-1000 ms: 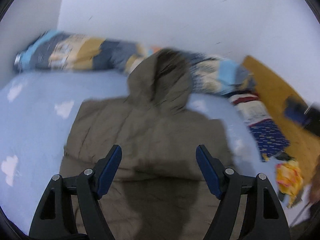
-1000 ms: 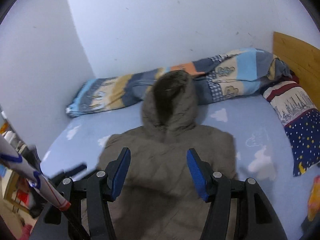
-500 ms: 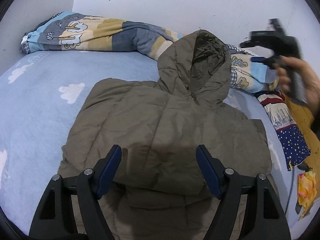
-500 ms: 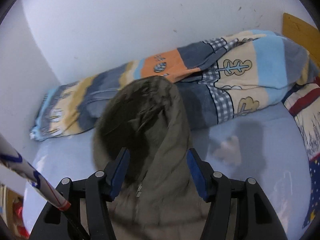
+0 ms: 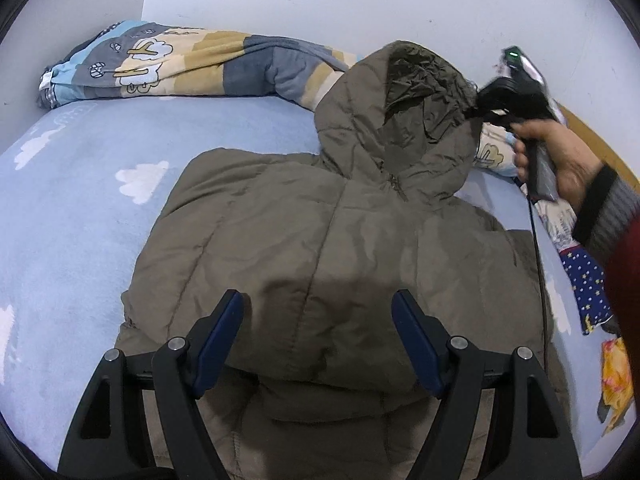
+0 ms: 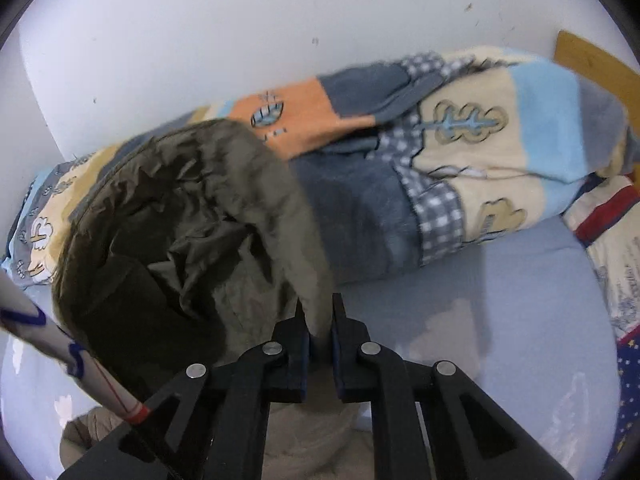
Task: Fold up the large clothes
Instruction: 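Grasp the jacket hood with the right gripper, then fold the held hood down over the jacket body with the right gripper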
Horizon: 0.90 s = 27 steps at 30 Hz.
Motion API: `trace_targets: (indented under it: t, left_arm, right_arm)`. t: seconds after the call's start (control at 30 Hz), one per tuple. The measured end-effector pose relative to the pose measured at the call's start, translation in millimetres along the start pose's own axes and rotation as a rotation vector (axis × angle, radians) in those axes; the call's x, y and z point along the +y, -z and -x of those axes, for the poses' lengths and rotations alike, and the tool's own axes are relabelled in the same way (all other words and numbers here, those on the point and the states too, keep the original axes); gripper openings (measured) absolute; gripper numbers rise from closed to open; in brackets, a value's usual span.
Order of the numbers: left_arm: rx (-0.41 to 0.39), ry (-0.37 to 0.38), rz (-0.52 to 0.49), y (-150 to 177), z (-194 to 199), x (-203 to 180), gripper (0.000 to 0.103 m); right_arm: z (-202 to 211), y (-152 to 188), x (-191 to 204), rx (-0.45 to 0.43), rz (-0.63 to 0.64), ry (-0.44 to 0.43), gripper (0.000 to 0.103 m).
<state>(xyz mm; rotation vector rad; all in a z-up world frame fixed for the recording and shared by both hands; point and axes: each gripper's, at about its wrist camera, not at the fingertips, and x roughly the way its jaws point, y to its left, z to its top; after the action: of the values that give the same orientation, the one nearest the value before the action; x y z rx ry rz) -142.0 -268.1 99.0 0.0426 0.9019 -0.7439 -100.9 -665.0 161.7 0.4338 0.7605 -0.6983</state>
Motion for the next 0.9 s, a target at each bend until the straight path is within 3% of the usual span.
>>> trace_targets:
  t: [0.33,0.53,0.73,0.9]
  left_arm:
    - [-0.068,0.033,0.030,-9.1,29.8,1.5,0.076]
    - [-0.165,0.031,0.100,-19.8,58.8,26.8,0.076]
    - [-0.164,0.030,0.138,-24.0,60.0,39.2,0.076]
    - [-0.105,0.076,0.069,-17.3,39.4,12.9,0.076]
  right_arm:
    - [159.4,77.8,-0.4,-0.179,0.077,-0.150,0.009]
    - [227.0,167.5,-6.2,-0.202,0.088,-0.214,0.009]
    - [207.5,260.4,-29.3,-0.069,0.010,-0.213,0.009]
    - [153.1,295.3,-35.9,0.074,0.018,-0.164,0.009]
